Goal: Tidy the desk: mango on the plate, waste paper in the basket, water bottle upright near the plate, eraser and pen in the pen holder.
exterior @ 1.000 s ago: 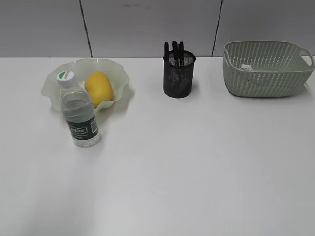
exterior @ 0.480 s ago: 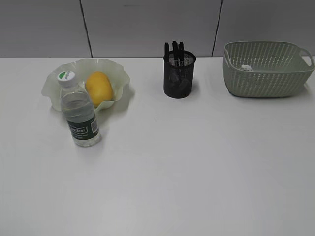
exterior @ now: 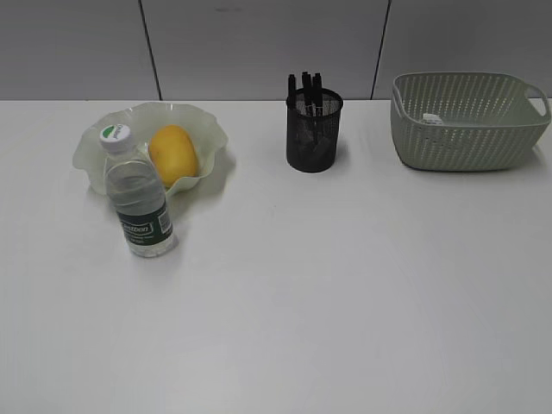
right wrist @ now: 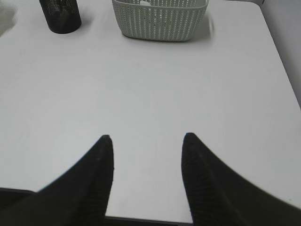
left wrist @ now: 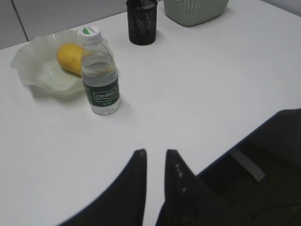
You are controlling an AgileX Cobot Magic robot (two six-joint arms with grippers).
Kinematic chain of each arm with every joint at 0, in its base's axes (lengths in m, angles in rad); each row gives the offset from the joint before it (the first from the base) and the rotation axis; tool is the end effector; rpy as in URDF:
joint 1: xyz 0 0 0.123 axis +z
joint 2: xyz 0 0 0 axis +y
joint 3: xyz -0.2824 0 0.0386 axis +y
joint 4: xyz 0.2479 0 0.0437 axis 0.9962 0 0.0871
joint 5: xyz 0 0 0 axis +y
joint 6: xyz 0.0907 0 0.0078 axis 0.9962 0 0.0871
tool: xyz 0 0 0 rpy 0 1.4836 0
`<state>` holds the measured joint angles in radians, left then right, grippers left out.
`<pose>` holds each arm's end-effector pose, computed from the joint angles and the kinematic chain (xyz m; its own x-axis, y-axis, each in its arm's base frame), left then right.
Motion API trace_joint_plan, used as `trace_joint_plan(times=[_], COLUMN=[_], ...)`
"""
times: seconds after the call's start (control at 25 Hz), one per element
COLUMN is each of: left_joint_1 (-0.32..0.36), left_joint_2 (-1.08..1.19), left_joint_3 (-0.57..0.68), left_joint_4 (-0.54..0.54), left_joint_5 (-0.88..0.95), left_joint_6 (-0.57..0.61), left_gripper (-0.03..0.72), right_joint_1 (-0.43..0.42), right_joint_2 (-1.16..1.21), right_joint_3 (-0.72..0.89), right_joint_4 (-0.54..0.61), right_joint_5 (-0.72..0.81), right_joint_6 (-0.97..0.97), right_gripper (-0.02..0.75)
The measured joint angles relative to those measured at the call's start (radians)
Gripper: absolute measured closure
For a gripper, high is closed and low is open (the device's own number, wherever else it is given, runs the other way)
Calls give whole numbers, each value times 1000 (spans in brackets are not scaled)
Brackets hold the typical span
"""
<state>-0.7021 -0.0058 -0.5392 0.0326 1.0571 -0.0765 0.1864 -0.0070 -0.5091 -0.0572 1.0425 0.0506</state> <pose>-0.0063 0.0087 0.2882 -0.3518 0.2185 -0.9102 0.6057 0.7945 -0.0434 -0.0054 -0.0056 0.2812 -0.4202 -0.0571 -0.9056 -0.1321 0.9912 -0.0013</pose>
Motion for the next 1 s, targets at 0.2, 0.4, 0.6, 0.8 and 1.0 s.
trace_joint_plan(times=[0.2,0.4,0.6,0.8,1.0], left_joint_1=[45,296,509,539,542], left_joint_2=[0,0,0,0,0], left_joint_3=[0,1,1,1,1], left_joint_4=[-1,-1,-1,-4,-4], left_joint_5=[0,0,0,0,0], left_joint_6=[0,0,0,0,-1], left_gripper=[590,590,590,590,590], right_joint_1=[-28,-138,-191,-191,-191], right_joint_2=[0,0,0,0,0], right_joint_3=[0,0,0,0,0], right_joint_4=[4,5,5,5,6], right_joint_5=[0,0,0,0,0], right_joint_6=[0,0,0,0,0], right_gripper=[353,353,353,353,353])
